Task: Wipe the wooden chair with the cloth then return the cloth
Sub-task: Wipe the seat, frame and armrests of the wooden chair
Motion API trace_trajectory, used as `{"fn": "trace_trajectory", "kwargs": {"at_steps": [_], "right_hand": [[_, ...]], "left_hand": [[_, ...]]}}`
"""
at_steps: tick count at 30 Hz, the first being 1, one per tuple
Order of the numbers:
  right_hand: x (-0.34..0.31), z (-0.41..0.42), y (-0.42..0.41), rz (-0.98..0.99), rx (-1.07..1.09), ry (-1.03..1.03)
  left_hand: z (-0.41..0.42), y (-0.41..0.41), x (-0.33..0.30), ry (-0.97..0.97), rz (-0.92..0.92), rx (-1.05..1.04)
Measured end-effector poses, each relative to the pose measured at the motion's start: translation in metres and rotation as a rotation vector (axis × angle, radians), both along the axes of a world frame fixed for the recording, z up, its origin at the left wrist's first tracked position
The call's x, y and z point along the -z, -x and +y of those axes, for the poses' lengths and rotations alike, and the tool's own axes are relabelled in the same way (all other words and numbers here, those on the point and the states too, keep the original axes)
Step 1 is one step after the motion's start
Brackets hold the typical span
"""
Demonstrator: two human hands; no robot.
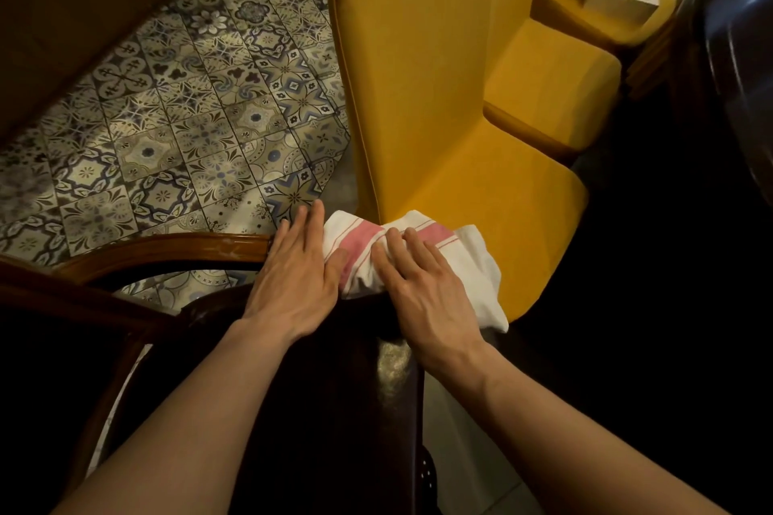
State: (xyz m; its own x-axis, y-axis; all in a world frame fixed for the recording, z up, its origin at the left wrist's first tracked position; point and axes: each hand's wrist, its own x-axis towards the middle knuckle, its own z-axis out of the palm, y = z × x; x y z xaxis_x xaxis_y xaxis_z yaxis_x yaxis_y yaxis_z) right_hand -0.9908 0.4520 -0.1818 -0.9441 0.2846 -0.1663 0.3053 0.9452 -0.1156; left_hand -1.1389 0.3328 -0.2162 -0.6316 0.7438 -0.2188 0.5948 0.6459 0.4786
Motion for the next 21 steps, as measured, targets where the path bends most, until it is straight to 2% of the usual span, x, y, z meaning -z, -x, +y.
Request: {"fn": "trace_trajectory", "kwargs": {"at_steps": [4,8,10,14,17,21], "right_hand": [[-0.001,0.003,-0.003,0.029,-0.011,0.037],[-0.006,0.010,-0.003,0.131,0.019,0.152],[-0.009,0.013,-0.004,0.182,0.097,0.260],[-0.012,0.019,-0.005,0.240,0.266,0.435],[-0.016,0.025,-0.006,0.282,0.276,0.481],[-0.022,0.026,-0.005,0.343,0.242,0.480]], "left_hand": [[-0.003,0.000,-0.007,-0.050,-0.060,-0.005],[-0.002,-0.021,-0.020,-0.132,0.177,0.227],[0.006,-0.039,-0.023,-0.126,0.173,0.333],[0.032,-0.063,-0.022,-0.103,0.137,0.251],[0.046,-0.069,-0.029,-0.180,0.110,0.173],[0.043,-0.063,-0.044,-0.222,0.149,0.189]]}}
